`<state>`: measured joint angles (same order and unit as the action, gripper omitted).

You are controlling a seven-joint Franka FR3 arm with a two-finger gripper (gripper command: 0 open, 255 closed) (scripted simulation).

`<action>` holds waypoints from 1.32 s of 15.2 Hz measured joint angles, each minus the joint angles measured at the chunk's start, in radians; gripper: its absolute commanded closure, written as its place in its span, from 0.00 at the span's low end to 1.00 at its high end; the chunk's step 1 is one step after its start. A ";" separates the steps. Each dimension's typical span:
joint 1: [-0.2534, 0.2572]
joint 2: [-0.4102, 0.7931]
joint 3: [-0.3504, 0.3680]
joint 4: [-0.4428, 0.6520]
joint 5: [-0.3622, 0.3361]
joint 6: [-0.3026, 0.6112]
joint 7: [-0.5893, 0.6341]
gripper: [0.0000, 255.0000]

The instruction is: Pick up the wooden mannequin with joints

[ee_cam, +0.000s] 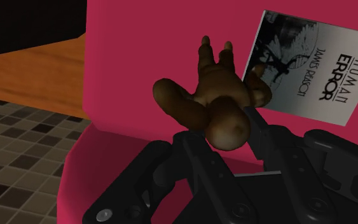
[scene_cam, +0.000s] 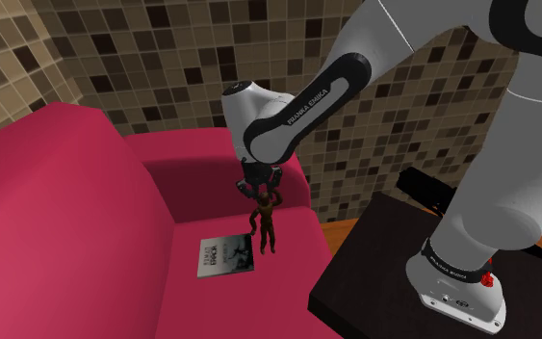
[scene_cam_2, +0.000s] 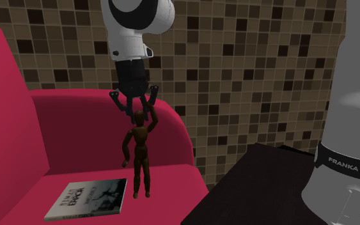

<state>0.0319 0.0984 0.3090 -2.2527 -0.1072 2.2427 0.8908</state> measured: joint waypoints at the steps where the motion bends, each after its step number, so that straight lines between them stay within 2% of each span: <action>1: 0.000 0.000 0.000 0.000 0.000 0.000 0.000 1.00; 6: -0.001 -0.011 0.001 0.002 0.006 -0.014 -0.005 1.00; 20: -0.003 -0.115 0.003 0.078 0.052 -0.188 -0.044 1.00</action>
